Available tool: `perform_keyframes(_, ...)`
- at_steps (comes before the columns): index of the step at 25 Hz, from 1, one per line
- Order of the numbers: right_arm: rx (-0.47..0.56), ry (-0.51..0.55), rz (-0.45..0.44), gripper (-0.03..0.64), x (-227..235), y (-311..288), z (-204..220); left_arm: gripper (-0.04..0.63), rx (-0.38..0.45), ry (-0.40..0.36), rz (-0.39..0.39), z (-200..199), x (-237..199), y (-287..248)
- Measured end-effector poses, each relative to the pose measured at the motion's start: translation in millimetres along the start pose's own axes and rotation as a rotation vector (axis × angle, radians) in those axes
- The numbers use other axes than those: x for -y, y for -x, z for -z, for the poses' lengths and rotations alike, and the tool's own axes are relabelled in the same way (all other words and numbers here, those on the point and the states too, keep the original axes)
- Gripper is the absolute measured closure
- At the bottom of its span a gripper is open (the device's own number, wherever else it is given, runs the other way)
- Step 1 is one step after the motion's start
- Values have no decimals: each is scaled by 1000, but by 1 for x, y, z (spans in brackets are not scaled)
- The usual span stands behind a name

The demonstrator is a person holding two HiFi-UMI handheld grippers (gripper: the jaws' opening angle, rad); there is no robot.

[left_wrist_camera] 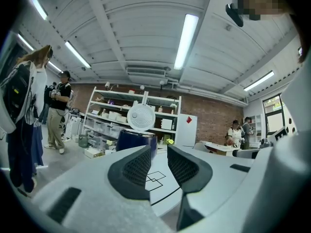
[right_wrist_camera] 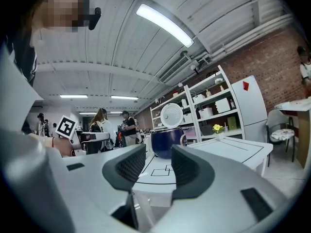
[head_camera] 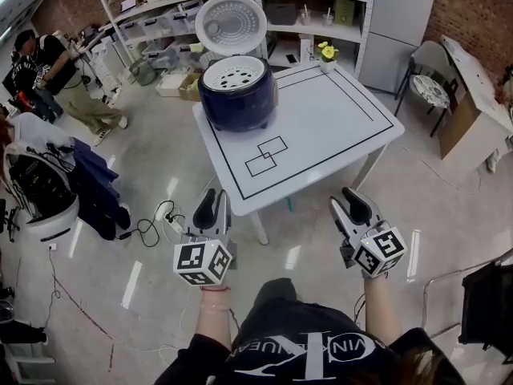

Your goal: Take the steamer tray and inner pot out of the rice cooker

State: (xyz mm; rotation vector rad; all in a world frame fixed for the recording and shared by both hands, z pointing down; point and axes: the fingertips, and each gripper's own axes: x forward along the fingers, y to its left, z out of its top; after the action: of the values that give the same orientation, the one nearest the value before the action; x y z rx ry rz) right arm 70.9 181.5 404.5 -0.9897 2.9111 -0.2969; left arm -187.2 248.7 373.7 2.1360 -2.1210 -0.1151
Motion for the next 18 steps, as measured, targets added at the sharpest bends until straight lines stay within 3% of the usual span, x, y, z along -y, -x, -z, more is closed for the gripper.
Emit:
perform_keyframes(8,2,-5,-52,469,19,-41,-4,515,-16,-12,-30,5,-12,-37)
perform_keyframes(18,-13,18,-97,469,66,-133,-28,515,8,-7,-77,-13,-50,-130)
